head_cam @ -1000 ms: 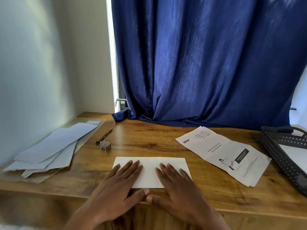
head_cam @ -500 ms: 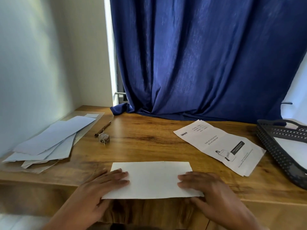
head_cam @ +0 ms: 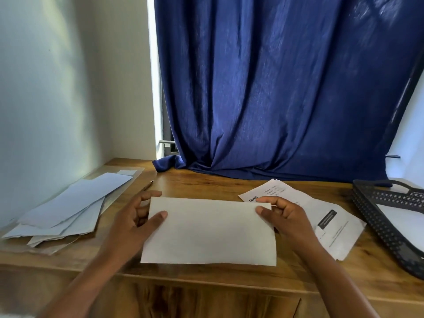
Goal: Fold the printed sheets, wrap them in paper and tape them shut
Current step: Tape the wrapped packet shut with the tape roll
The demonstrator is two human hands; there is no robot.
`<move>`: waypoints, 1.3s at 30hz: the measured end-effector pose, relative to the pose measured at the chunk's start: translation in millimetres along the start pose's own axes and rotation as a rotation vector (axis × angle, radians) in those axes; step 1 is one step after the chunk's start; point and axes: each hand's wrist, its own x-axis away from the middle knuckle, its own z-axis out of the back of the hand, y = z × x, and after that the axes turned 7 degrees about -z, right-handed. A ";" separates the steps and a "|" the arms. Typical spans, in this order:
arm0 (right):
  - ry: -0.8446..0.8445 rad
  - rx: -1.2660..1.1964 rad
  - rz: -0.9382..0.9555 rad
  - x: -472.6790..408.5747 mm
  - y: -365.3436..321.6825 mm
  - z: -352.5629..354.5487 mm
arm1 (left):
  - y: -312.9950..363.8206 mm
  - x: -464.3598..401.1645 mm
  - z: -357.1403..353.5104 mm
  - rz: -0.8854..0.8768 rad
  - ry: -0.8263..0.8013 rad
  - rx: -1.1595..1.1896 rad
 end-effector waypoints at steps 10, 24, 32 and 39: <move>0.137 0.806 0.173 -17.3 39.9 -30.1 | -57.1 -7.3 -11.4 0.027 0.016 -0.546; -0.328 1.087 0.121 -13.7 45.9 -45.9 | -80.2 -63.7 10.5 0.313 0.140 -0.715; -0.322 1.014 0.087 -14.4 47.1 -44.6 | -85.3 -88.2 -3.3 0.351 0.091 -0.924; -0.308 0.986 0.086 -13.4 46.2 -45.3 | -92.4 -81.3 -2.4 0.215 0.061 -0.798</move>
